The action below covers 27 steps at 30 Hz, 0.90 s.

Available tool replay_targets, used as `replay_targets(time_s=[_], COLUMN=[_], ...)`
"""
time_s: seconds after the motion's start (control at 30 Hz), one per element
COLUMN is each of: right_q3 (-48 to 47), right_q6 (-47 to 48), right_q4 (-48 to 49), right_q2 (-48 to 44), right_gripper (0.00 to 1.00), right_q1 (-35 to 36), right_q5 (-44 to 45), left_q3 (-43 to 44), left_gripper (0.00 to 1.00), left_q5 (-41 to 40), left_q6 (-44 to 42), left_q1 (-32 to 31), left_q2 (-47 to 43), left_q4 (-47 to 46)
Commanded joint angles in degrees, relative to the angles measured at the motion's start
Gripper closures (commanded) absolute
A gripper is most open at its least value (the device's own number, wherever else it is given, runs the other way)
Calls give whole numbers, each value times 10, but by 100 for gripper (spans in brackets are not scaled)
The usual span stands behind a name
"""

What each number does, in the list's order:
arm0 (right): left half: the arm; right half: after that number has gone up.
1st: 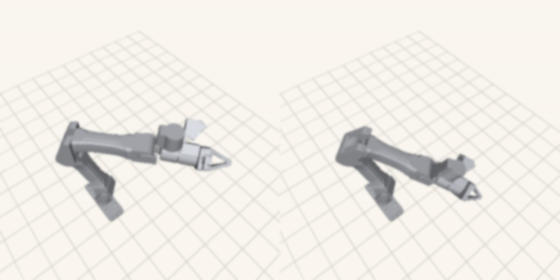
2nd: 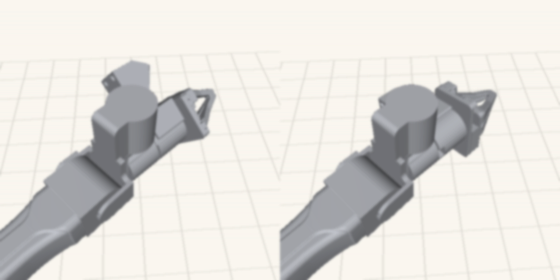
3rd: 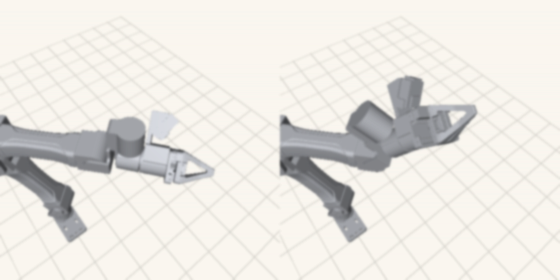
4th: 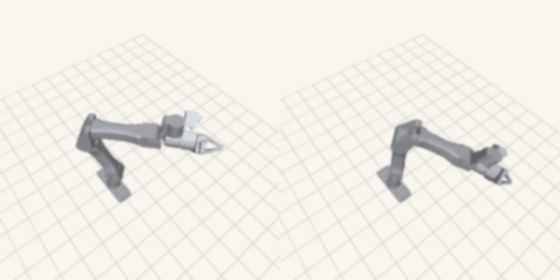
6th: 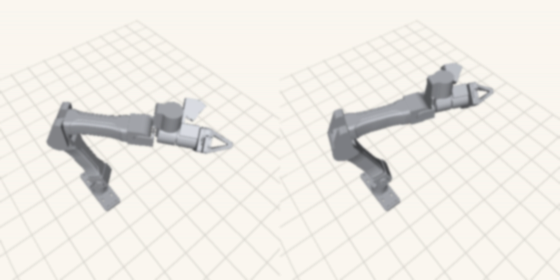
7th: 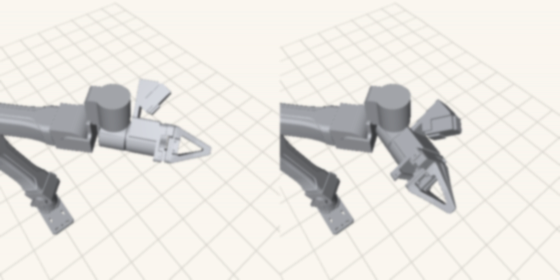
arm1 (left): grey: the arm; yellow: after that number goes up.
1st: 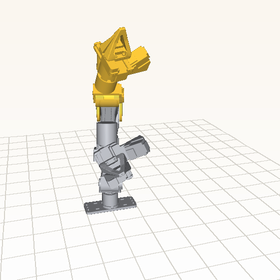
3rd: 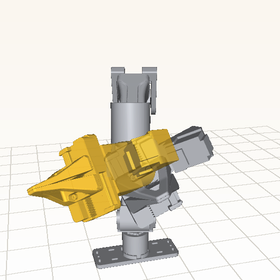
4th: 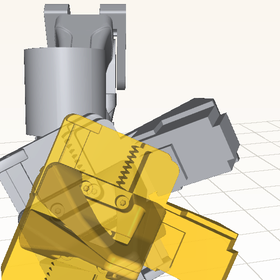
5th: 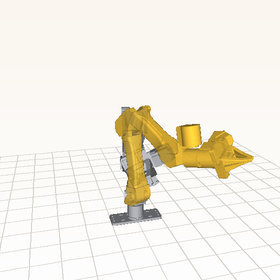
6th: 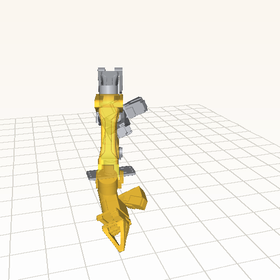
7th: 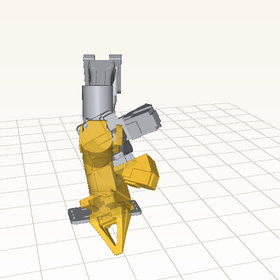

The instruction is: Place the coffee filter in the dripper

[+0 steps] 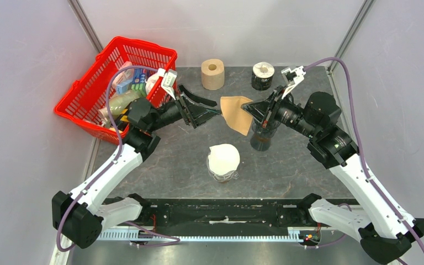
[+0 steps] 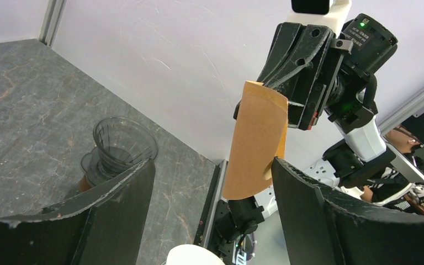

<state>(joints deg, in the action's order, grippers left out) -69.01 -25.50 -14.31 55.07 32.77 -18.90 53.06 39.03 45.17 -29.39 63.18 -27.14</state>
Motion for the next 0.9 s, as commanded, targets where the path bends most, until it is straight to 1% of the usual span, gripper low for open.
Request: replay_targets(time_s=[0.0, 0.4, 0.77, 0.87], right_q3=[-8, -4, -1, 2], right_q6=[1, -2, 10, 8], right_q4=[13, 23, 3, 7], right_q2=[1, 8, 3, 4], right_gripper=[100, 100, 100, 100], right_q1=[0, 1, 0, 0], right_q5=[13, 1, 57, 59], left_q3=[1, 19, 12, 12], left_gripper=[16, 16, 16, 16], left_q5=[10, 1, -9, -11], left_q6=[11, 19, 3, 0], left_q1=[-1, -2, -2, -1], left_q2=[1, 42, 18, 16], left_q4=[-23, -18, -2, 3])
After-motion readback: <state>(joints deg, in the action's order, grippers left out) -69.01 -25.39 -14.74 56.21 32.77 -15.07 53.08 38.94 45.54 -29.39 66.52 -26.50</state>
